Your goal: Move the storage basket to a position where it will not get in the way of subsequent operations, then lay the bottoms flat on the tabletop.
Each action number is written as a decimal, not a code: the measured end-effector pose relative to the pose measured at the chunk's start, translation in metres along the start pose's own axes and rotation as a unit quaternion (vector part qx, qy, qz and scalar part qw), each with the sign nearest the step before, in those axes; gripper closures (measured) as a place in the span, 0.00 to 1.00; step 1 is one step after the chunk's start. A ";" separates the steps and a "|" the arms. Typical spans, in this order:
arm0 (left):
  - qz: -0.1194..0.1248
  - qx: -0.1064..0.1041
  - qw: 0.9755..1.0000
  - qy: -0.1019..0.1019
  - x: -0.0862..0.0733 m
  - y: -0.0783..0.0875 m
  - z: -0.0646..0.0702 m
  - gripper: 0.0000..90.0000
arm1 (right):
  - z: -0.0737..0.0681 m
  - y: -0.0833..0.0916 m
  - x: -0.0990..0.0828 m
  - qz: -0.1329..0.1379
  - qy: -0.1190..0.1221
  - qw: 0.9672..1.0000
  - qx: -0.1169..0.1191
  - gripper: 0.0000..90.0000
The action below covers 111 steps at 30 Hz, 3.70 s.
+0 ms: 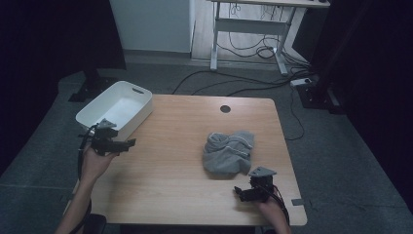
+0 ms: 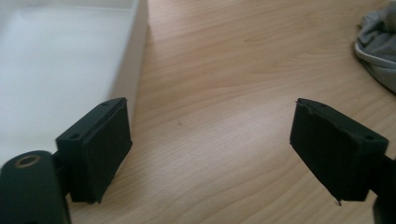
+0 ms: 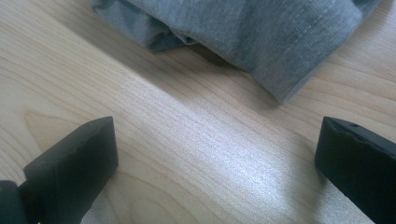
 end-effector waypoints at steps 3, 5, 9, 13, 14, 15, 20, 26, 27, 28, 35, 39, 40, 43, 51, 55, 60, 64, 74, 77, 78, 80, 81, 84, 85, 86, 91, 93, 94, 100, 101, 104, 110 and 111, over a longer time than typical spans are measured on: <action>0.003 -0.011 1.000 -0.006 -0.004 -0.005 0.011 0.10 | 0.000 0.000 0.000 0.000 0.000 1.000 0.000 0.00; 0.000 -0.016 1.000 -0.013 -0.006 -0.008 0.019 0.07 | 0.000 0.000 0.000 0.000 0.000 1.000 0.000 0.00; -0.007 -0.026 0.999 -0.030 -0.013 -0.016 0.035 0.01 | 0.000 0.000 0.000 0.000 0.000 1.000 0.000 0.00; 0.000 -0.039 0.998 -0.039 -0.020 -0.020 0.047 0.00 | 0.000 0.000 0.000 0.000 0.000 1.000 0.000 0.00; 0.002 -0.041 0.998 -0.042 -0.021 -0.022 0.049 0.00 | 0.000 0.000 0.000 0.000 0.000 1.000 0.000 0.00; 0.004 -0.043 0.998 -0.045 -0.023 -0.023 0.052 0.00 | 0.000 0.000 0.000 0.000 0.000 1.000 0.000 0.00; 0.001 -0.042 0.997 -0.070 -0.033 -0.033 0.066 0.00 | 0.000 0.000 0.000 0.000 0.000 1.000 0.000 0.00; -0.010 -0.045 0.994 -0.102 -0.045 -0.047 0.080 0.00 | 0.000 0.000 0.000 0.000 0.000 1.000 0.000 0.00; -0.013 -0.046 0.993 -0.105 -0.047 -0.049 0.081 0.00 | 0.000 0.000 0.000 0.000 0.000 1.000 0.000 0.00; -0.016 -0.050 0.993 -0.107 -0.049 -0.051 0.083 0.00 | 0.000 0.000 0.000 0.000 0.000 1.000 0.000 0.00; -0.042 -0.052 0.991 -0.115 -0.062 -0.065 0.089 0.00 | 0.000 0.000 0.000 0.000 0.000 1.000 0.000 0.00; -0.054 -0.047 0.990 -0.125 -0.067 -0.071 0.092 0.00 | 0.000 0.000 0.000 0.000 0.000 1.000 0.000 0.00; -0.058 -0.047 0.989 -0.127 -0.068 -0.073 0.093 0.00 | 0.000 0.000 0.000 0.000 0.000 1.000 0.000 0.00; -0.061 -0.059 0.989 -0.123 -0.071 -0.076 0.095 0.00 | 0.000 0.000 0.000 0.000 0.000 1.000 0.000 0.00; -0.061 -0.061 0.989 -0.123 -0.071 -0.076 0.094 0.00 | 0.000 0.000 0.000 0.000 0.000 1.000 0.000 0.00; -0.062 -0.057 0.989 -0.119 -0.071 -0.076 0.095 0.00 | 0.000 0.000 0.000 0.000 0.000 1.000 0.000 0.00; -0.061 -0.052 0.990 -0.112 -0.071 -0.076 0.095 0.00 | 0.000 0.000 0.000 0.000 0.000 1.000 0.000 0.00; -0.061 -0.049 0.991 -0.107 -0.071 -0.077 0.096 0.00 | 0.000 0.000 0.000 0.000 0.000 1.000 0.000 0.00; -0.064 -0.064 0.988 -0.125 -0.064 -0.078 0.110 0.10 | 0.003 0.002 0.000 0.002 -0.014 1.000 0.015 0.00; -0.054 -0.073 0.986 -0.138 -0.058 -0.076 0.118 0.14 | 0.005 0.005 -0.001 0.000 -0.020 1.000 0.016 0.02; -0.049 -0.080 0.986 -0.138 -0.056 -0.075 0.121 0.14 | 0.006 0.005 -0.001 -0.001 -0.022 1.000 0.016 0.02; -0.040 -0.089 0.985 -0.142 -0.051 -0.072 0.126 0.15 | 0.008 0.006 -0.002 0.000 -0.023 1.000 0.013 0.04; -0.037 -0.091 0.985 -0.145 -0.049 -0.072 0.129 0.15 | 0.008 0.007 -0.002 0.000 -0.026 1.000 0.012 0.04; -0.032 -0.099 0.982 -0.159 -0.042 -0.070 0.137 0.17 | 0.010 0.008 -0.003 0.000 -0.025 1.000 0.008 0.06; -0.031 -0.102 0.981 -0.163 -0.039 -0.071 0.141 0.18 | 0.010 0.008 -0.003 0.001 -0.026 1.000 0.007 0.07; -0.030 -0.105 0.980 -0.167 -0.036 -0.071 0.144 0.19 | 0.010 0.008 -0.003 0.000 -0.026 1.000 0.008 0.08; -0.022 -0.122 0.973 -0.192 -0.017 -0.073 0.165 0.20 | 0.010 0.010 -0.004 0.001 -0.023 1.000 0.006 0.12; -0.019 -0.127 0.971 -0.200 -0.010 -0.074 0.173 0.20 | 0.011 0.010 -0.004 0.003 -0.023 1.000 0.007 0.12; -0.018 -0.134 0.970 -0.203 -0.006 -0.073 0.177 0.20 | 0.011 0.010 -0.004 0.004 -0.024 1.000 0.008 0.13; -0.010 -0.166 0.964 -0.208 0.013 -0.075 0.196 0.22 | 0.011 0.009 -0.004 0.006 -0.022 1.000 0.007 0.12; -0.010 -0.172 0.962 -0.210 0.017 -0.077 0.200 0.22 | 0.011 0.009 -0.004 0.006 -0.021 1.000 0.006 0.12; -0.015 -0.175 0.959 -0.224 0.025 -0.082 0.211 0.22 | 0.011 0.008 -0.004 0.007 -0.019 1.000 0.003 0.11; -0.032 -0.188 0.952 -0.239 0.032 -0.100 0.232 0.27 | 0.009 0.006 -0.004 0.008 -0.013 1.000 0.004 0.07; -0.035 -0.187 0.952 -0.241 0.032 -0.104 0.236 0.28 | 0.009 0.006 -0.004 0.008 -0.011 1.000 0.004 0.06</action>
Point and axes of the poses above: each handheld gripper's, and its own axes: y roughly backward along the jaws, x roughly out of its top, z roughly to its right, the point moved 3 cm from there along -y, roughly forward along the jaws, and after that the axes turned 7 degrees about -z, right-handed, at the moved point
